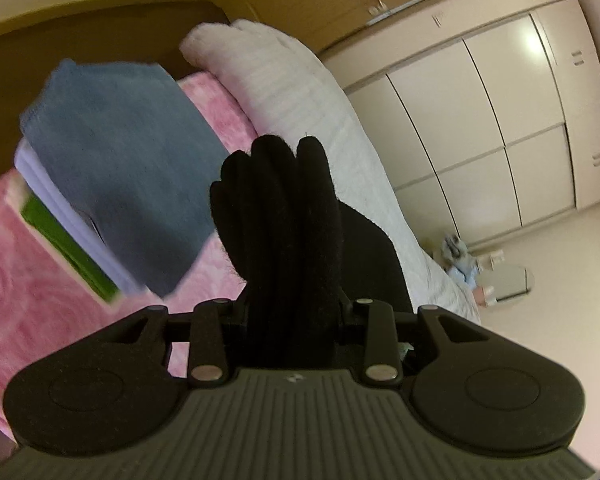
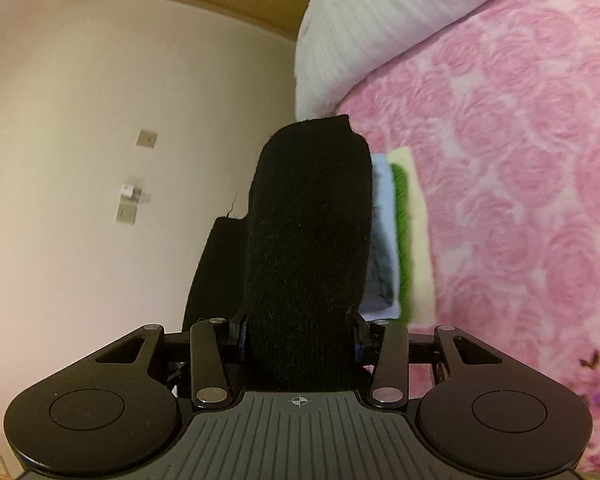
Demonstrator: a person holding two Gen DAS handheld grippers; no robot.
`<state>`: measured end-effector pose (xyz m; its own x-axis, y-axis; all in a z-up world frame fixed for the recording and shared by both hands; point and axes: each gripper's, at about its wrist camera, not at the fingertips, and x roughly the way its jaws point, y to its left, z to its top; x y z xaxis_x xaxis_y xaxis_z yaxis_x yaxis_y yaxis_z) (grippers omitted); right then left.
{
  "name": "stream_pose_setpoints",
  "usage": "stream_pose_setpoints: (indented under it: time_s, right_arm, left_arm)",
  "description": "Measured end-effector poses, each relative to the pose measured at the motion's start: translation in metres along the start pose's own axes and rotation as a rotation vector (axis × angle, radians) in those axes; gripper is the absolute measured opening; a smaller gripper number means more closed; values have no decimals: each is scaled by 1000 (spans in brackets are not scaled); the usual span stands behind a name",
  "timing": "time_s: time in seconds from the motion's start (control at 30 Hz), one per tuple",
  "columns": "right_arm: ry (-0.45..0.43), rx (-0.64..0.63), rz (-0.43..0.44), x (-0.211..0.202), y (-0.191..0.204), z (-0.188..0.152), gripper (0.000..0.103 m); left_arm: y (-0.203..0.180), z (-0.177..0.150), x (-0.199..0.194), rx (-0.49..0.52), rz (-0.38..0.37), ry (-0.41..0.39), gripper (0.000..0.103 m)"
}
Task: Fold clothes
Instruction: 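Carry the held skirt with both grippers toward the stack of folded clothes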
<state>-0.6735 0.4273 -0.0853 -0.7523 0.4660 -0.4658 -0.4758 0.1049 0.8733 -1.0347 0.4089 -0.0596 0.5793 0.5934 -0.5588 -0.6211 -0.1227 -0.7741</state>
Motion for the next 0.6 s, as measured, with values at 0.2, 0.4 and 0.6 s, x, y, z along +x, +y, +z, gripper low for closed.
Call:
stream_pose_setpoints:
  time_s: [0.2,0.4,0.6]
  right_arm:
    - [-26,-26,29,49,16,8,43]
    - [-83,18,18,110,17,0,43]
    - [-106,32,-9,167,25,-2,43]
  left_arm:
    - [22,62,6,63,-20,-14,29]
    - [61,126,20,116,-13,41,30]
    - [103,170,32,144,-8,69,30]
